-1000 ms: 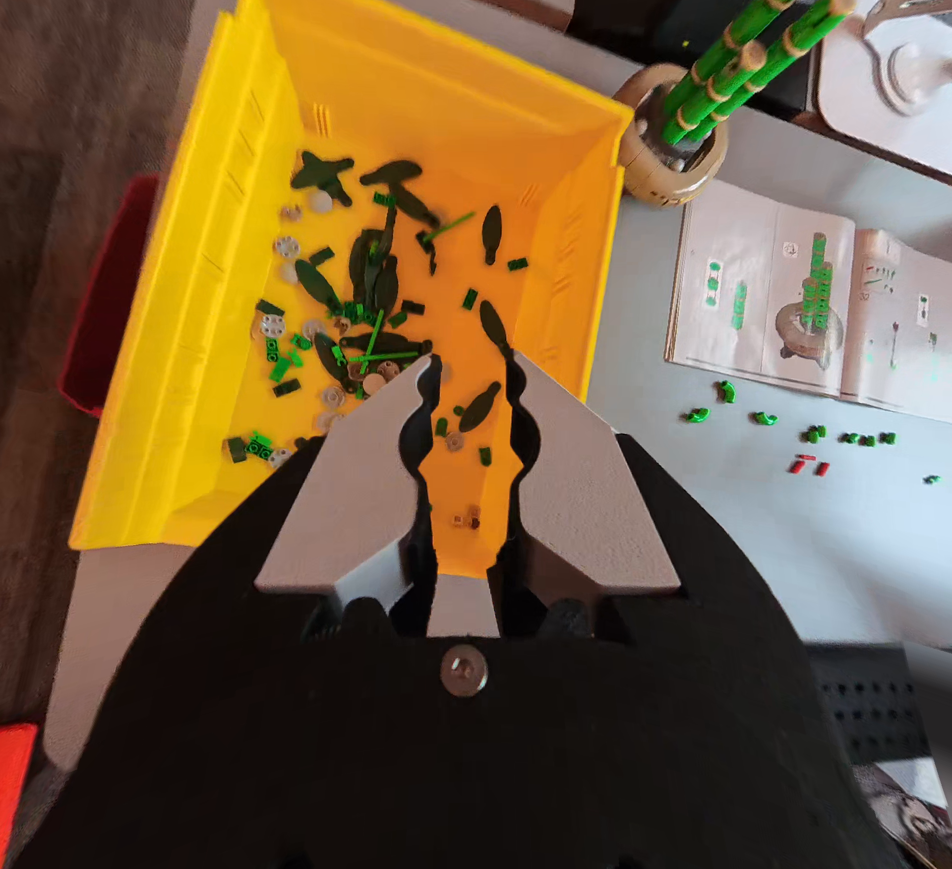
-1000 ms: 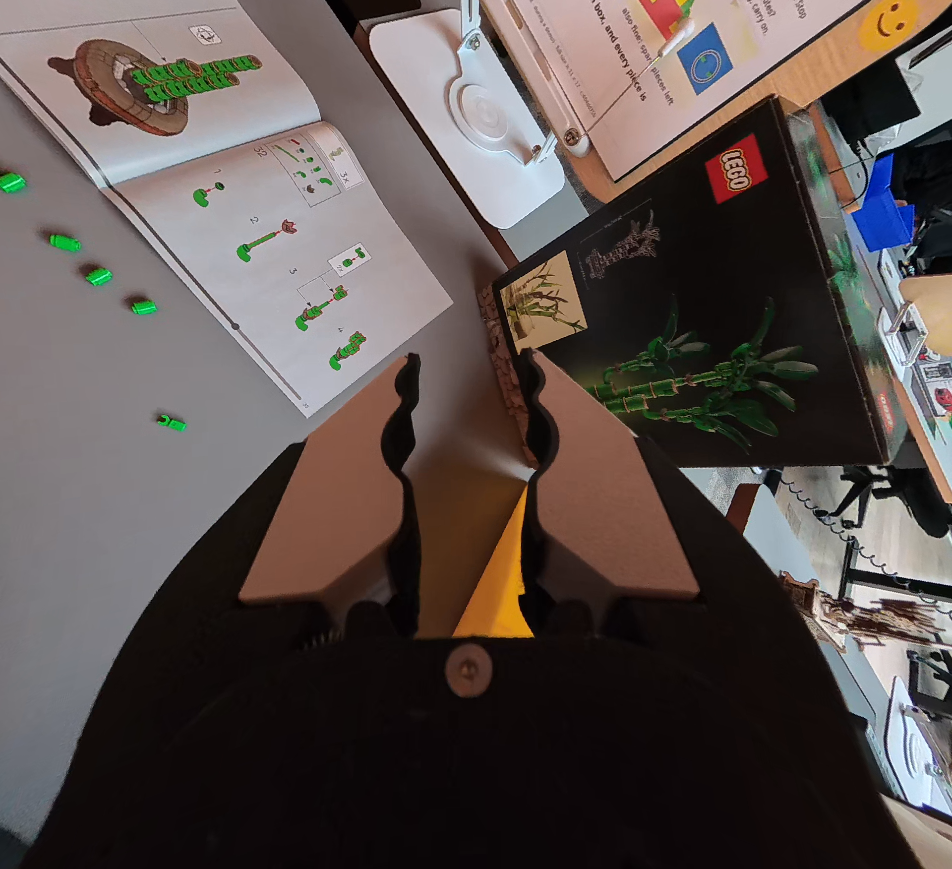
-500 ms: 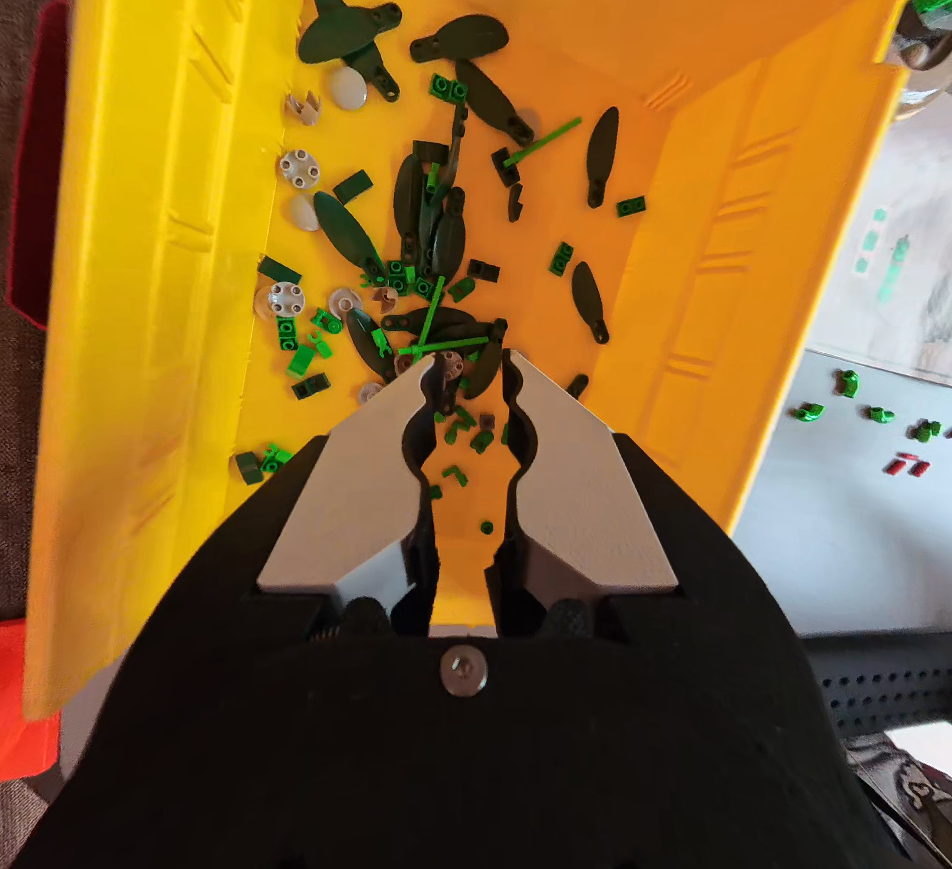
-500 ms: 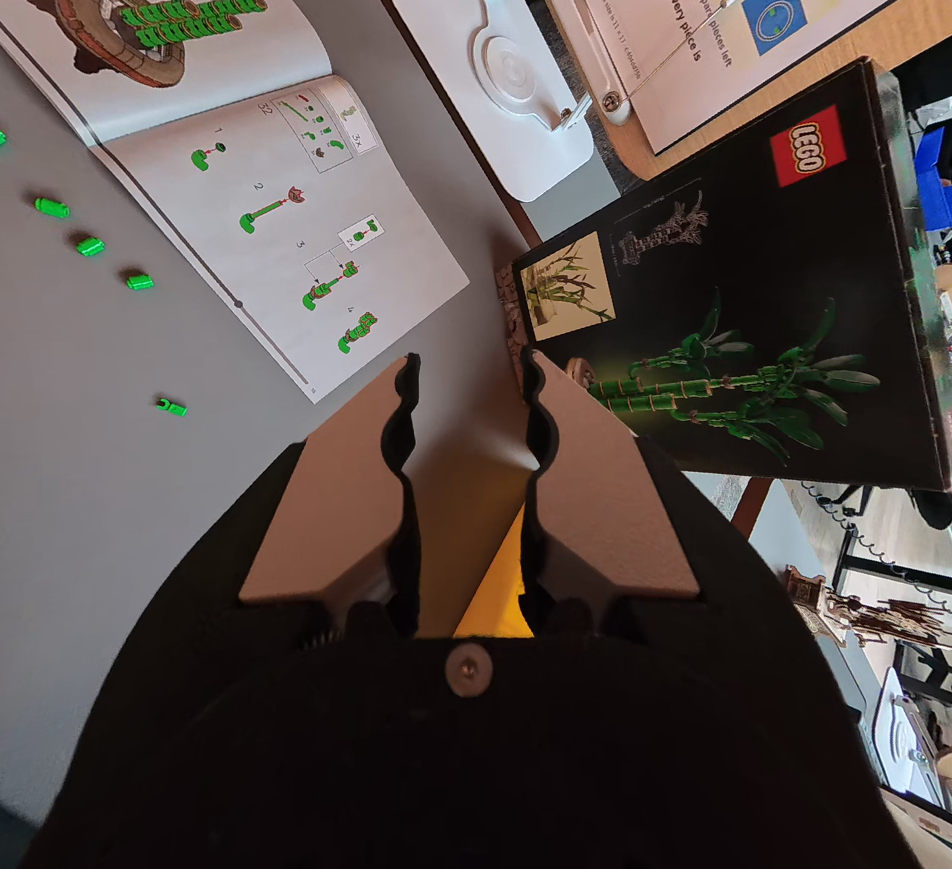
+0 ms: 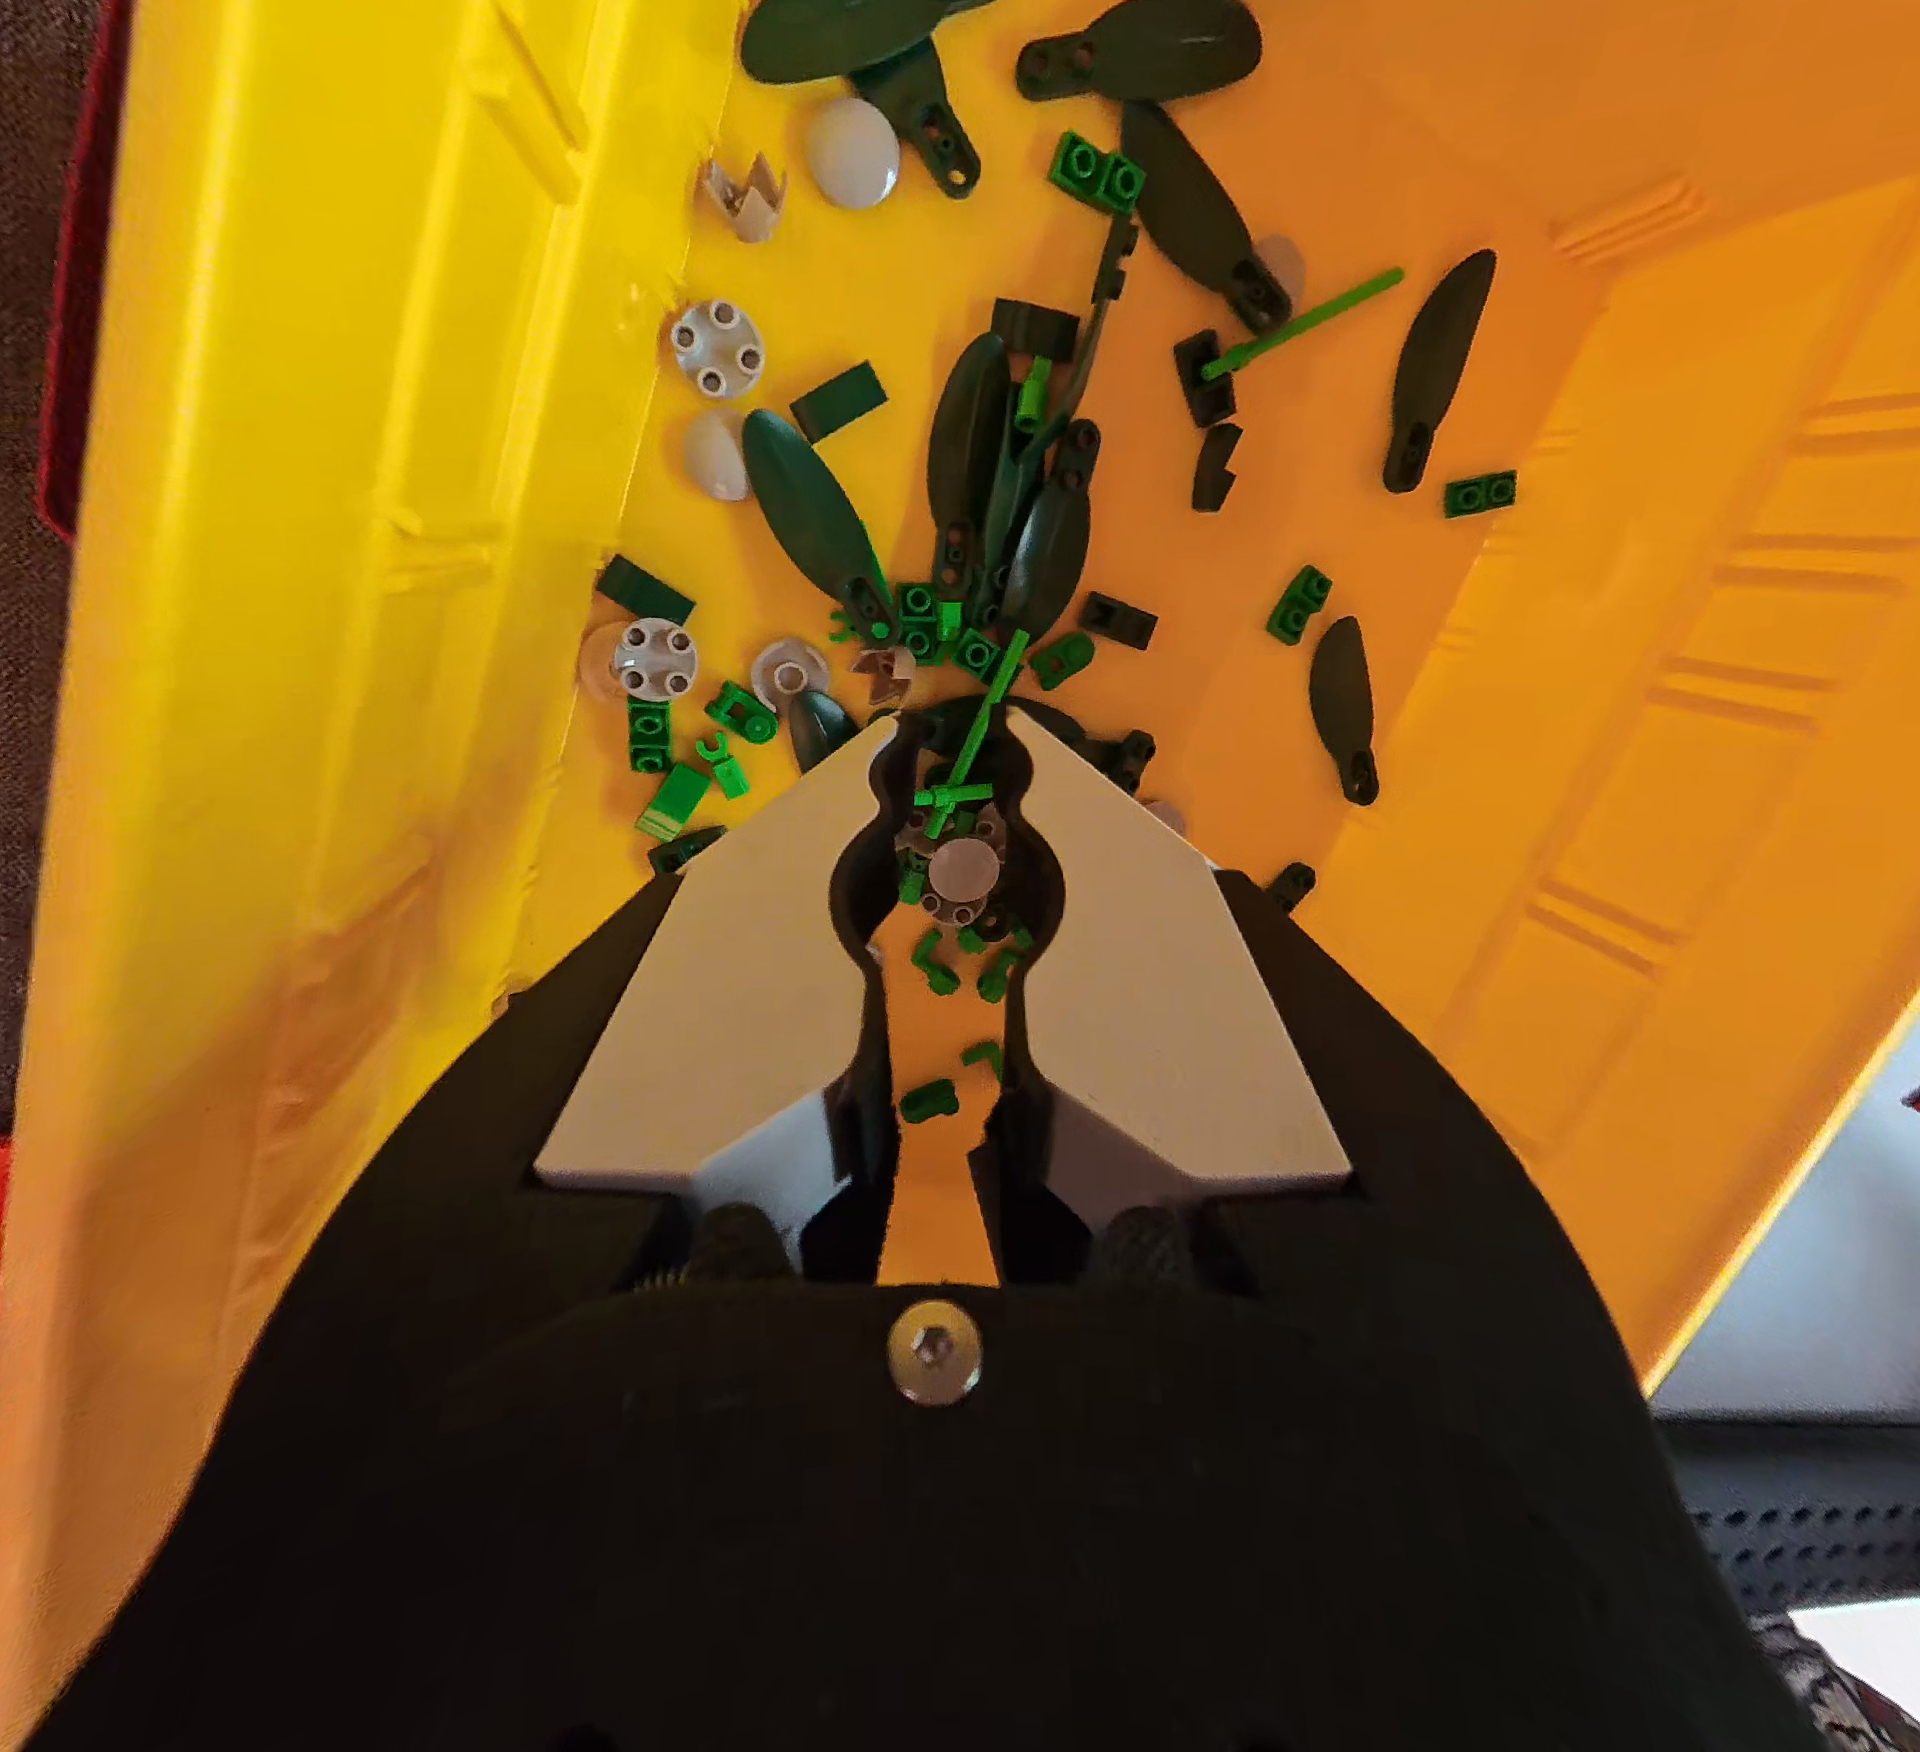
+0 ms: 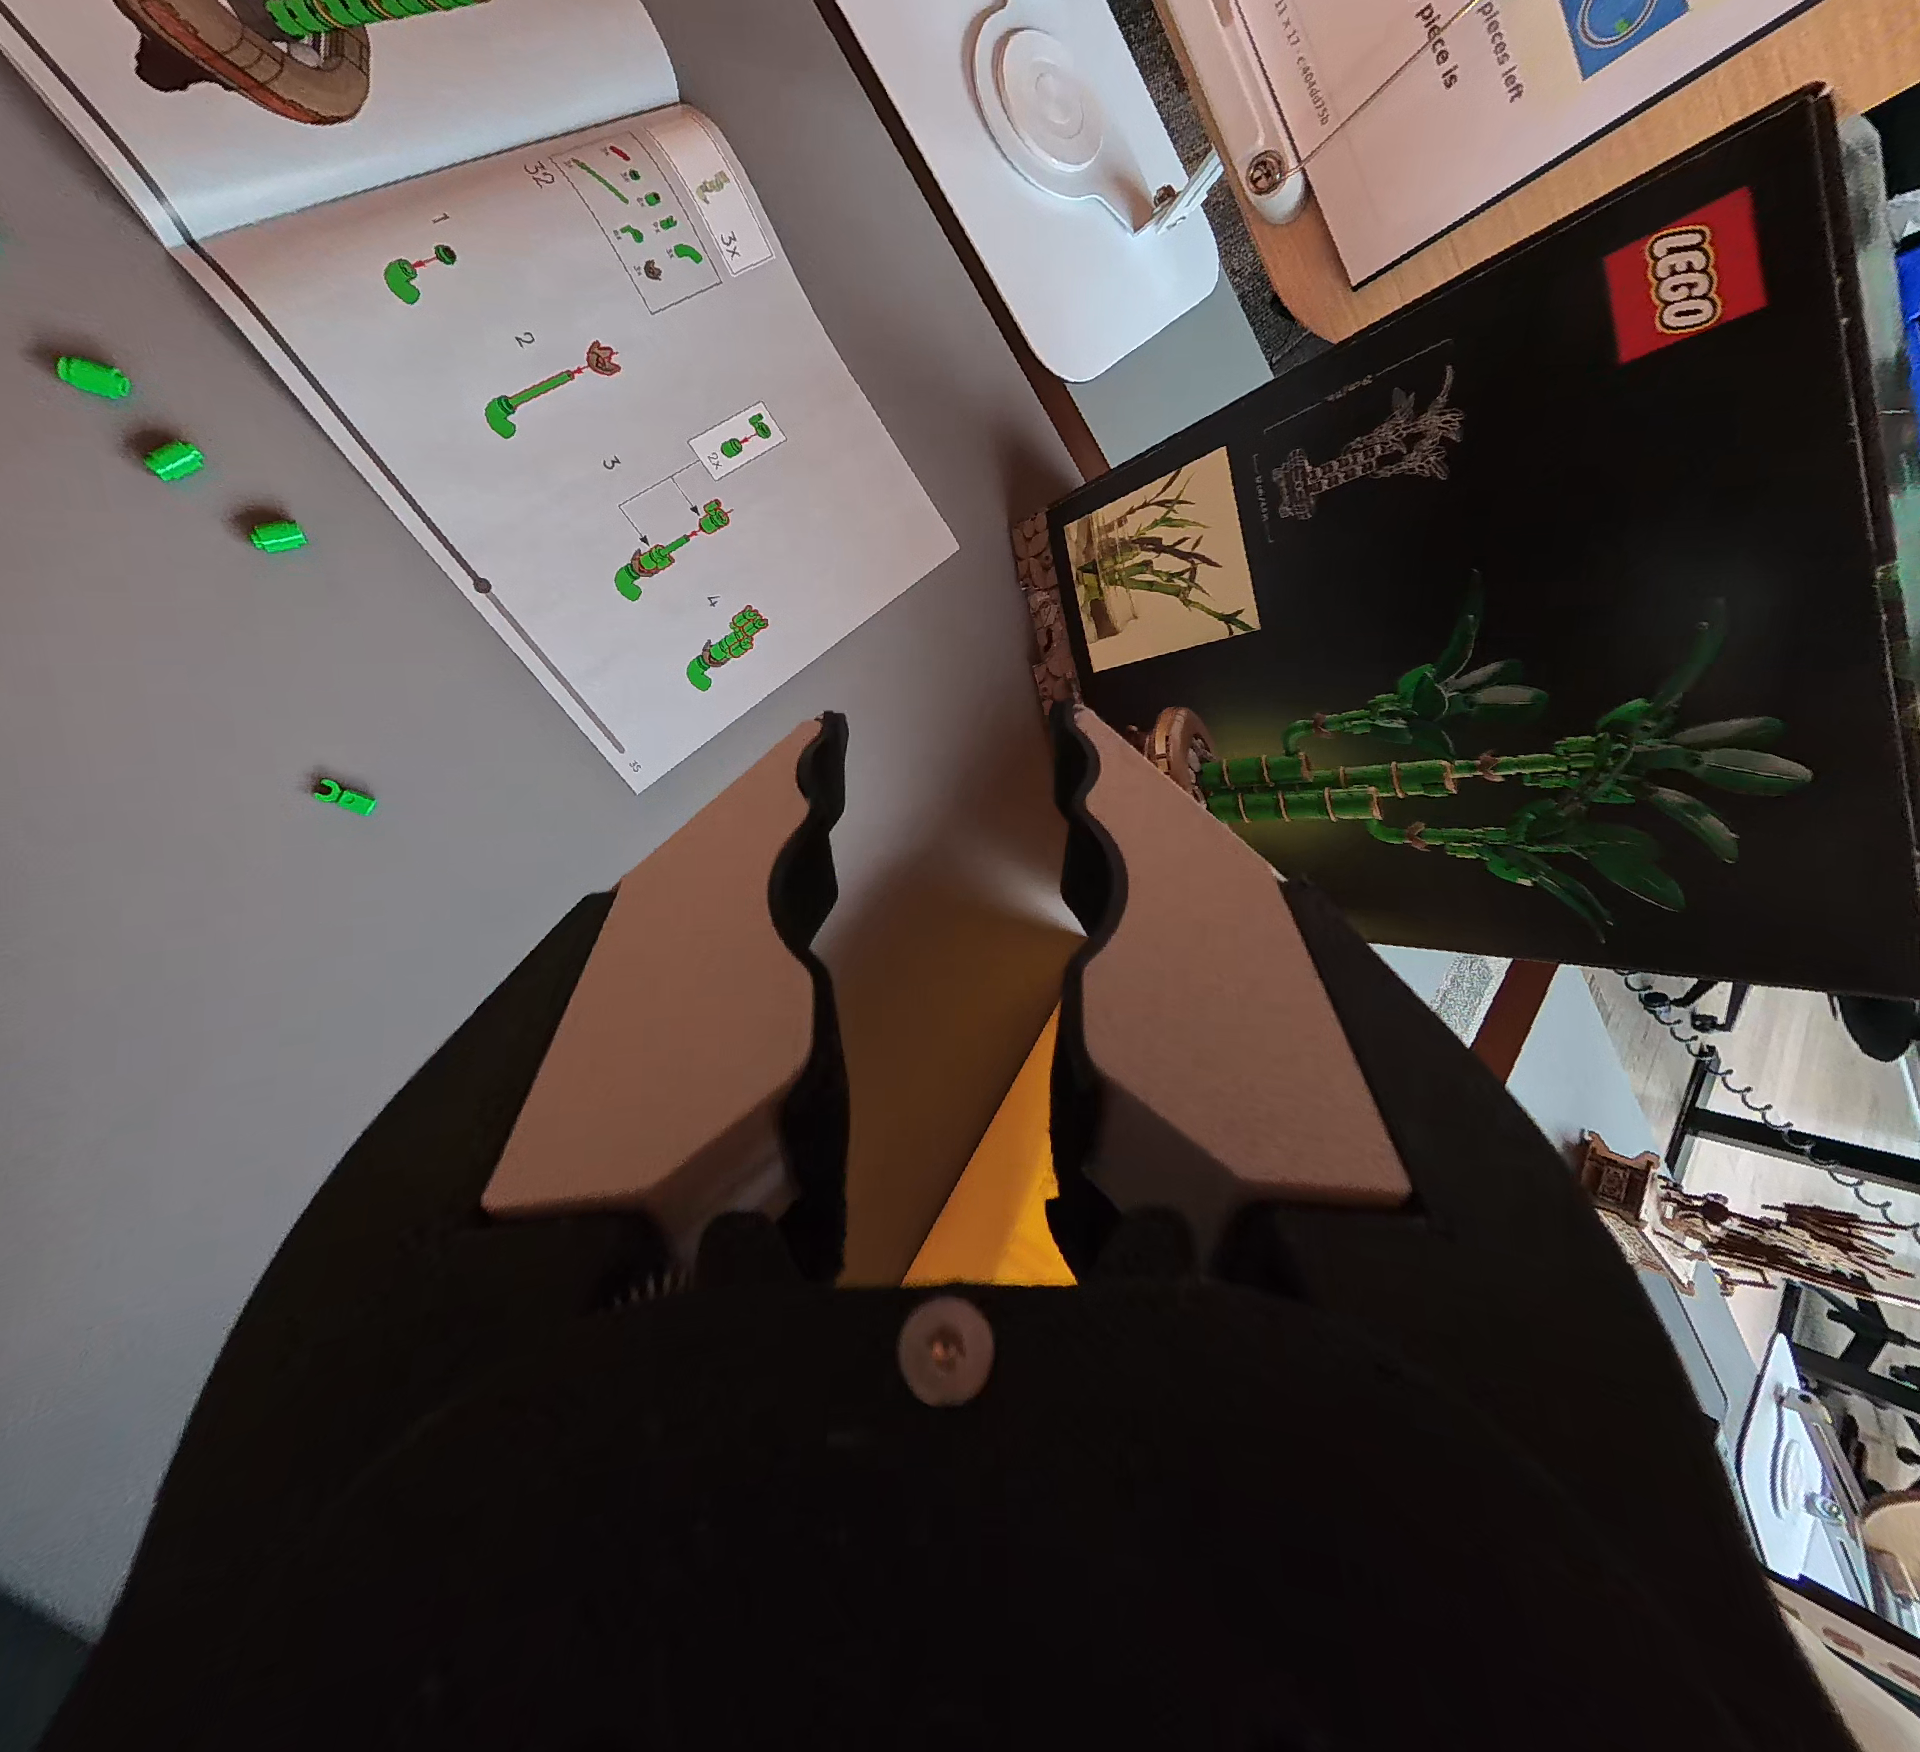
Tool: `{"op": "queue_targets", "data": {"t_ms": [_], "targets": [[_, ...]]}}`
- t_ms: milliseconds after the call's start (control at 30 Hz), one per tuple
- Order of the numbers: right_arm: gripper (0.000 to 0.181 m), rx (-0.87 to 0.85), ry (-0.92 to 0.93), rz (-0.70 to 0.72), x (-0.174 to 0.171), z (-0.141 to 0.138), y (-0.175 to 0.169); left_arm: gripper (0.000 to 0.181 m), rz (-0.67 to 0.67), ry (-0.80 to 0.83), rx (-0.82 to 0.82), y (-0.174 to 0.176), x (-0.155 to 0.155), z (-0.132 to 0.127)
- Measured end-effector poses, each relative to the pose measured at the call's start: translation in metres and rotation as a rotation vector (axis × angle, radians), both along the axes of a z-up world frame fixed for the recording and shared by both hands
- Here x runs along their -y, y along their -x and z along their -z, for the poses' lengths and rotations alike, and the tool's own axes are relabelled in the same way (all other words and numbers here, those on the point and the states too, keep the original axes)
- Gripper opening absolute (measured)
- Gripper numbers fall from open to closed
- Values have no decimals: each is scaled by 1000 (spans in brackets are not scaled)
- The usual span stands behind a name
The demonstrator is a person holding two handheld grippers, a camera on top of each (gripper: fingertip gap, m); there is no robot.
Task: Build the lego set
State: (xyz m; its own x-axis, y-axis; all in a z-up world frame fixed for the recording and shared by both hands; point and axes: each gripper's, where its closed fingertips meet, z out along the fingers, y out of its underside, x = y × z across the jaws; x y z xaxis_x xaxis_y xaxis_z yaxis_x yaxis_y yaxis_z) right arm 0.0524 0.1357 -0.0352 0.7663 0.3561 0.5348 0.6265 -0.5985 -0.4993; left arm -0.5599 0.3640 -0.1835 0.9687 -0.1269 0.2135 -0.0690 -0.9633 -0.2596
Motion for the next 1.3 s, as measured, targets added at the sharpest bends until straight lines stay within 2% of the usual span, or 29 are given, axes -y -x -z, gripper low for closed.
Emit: {"op": "queue_targets", "data": {"t_ms": [233,500,833,1300], "targets": [[39,6,9,2,1,2,-1,6,-40,49,-20,10,4,13],[39,8,16,0,2,2,-1,7,-41,31,-49,14,4,7],[39,11,18,-2,3,2,-2,7,-66,98,-51,16,10,18],[39,19,23,-6,3,3,-1,8,-27,101,-132,11,6,19]]}}
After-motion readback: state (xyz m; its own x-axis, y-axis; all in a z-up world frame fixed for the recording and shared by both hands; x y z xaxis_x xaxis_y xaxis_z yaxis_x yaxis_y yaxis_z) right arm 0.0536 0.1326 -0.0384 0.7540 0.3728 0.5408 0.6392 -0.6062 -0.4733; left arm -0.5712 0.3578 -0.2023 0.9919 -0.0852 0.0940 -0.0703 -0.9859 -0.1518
